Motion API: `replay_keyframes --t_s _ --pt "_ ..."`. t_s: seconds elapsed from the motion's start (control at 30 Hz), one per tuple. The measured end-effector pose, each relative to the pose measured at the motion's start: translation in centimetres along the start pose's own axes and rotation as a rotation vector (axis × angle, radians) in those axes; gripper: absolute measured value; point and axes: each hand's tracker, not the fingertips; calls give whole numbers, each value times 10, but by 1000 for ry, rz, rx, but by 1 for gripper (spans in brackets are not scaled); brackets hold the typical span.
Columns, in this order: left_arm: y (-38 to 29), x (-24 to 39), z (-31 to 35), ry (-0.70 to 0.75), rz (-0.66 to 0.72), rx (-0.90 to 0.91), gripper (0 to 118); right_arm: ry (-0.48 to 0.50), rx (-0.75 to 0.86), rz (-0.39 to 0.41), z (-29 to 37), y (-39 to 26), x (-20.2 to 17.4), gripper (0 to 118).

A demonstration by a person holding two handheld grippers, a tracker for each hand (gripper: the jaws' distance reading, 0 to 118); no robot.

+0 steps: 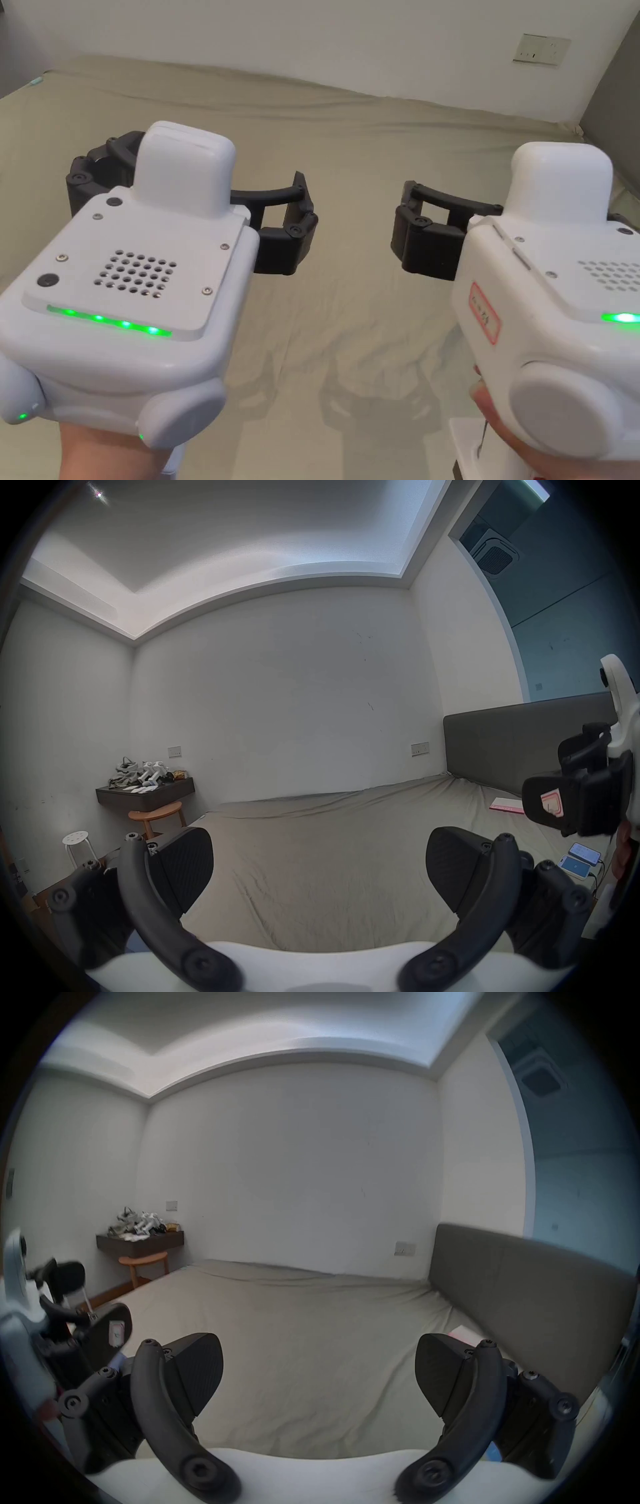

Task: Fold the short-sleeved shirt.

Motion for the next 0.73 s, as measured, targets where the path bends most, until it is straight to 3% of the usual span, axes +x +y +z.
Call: replay_keyframes --t_s 0.13,0.4,0.73 --pt "-1 3 0 10 -2 11 118 -72 69 132 1 -11 -11 114" --pt "-2 5 3 24 -4 25 118 -28 43 59 0 -12 -4 114" --pt "1 7 2 31 -9 35 118 -10 70 74 3 -9 -7 114"
